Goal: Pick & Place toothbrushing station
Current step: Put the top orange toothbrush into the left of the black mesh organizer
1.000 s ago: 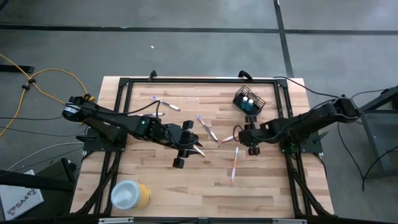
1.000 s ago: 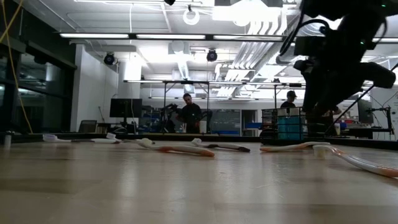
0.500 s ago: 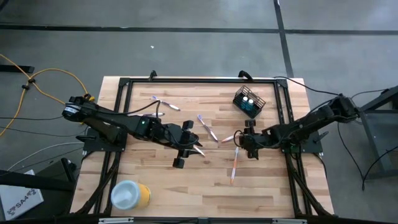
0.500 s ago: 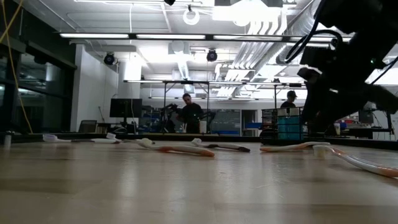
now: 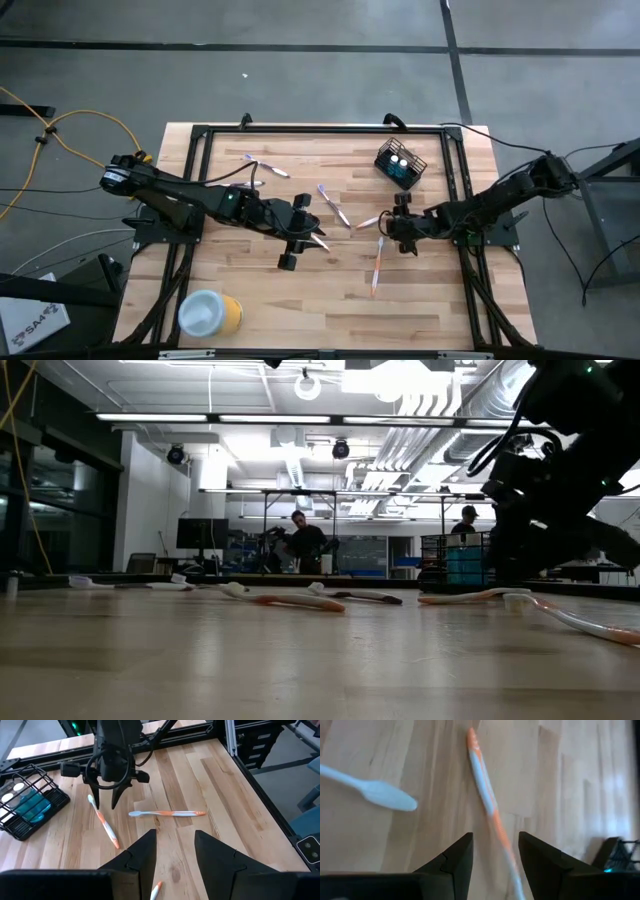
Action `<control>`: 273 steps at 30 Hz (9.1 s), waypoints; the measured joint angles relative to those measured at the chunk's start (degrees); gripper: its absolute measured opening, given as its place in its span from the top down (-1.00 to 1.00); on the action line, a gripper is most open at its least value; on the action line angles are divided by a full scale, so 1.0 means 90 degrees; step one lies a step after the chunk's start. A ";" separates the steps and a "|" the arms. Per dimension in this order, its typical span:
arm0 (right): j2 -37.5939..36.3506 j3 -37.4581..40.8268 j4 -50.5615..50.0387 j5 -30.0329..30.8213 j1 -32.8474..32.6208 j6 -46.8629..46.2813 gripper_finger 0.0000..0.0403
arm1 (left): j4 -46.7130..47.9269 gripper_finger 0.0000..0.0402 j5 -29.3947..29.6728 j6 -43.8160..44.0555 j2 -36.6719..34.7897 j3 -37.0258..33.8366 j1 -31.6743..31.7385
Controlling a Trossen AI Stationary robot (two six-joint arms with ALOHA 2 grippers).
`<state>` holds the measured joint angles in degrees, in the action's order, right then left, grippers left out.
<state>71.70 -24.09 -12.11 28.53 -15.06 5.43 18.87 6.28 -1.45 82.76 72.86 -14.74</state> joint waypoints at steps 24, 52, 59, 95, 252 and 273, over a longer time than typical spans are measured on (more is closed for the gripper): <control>0.1365 0.0038 0.1148 0.0644 0.0016 0.0789 0.26 | -0.0003 0.36 -0.0003 0.0080 0.0000 0.0000 0.0000; 0.1428 0.0043 0.1043 0.0430 0.0681 0.0881 0.26 | 0.0000 0.36 -0.0002 0.0119 0.0000 0.0000 0.0000; 0.1426 0.0043 0.1065 0.0130 0.0899 0.0955 0.37 | 0.0000 0.36 -0.0003 0.0117 0.0000 0.0000 0.0000; 0.1445 0.0057 0.1417 -0.0619 0.1617 0.1547 0.53 | 0.0001 0.36 -0.0002 0.0114 0.0000 0.0000 -0.0002; 0.1467 -0.3364 0.2107 0.1978 -0.2060 0.9733 0.98 | -0.4321 0.36 -0.7765 0.3070 0.1878 0.0002 0.2416; 0.1467 -0.3364 0.2185 0.1887 -0.2063 0.9735 0.98 | -0.4826 0.36 -0.7735 0.3196 0.2157 0.0000 0.2756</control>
<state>84.90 -54.37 7.55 45.51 -33.63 93.05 -24.56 -63.33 27.31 102.17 72.86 10.07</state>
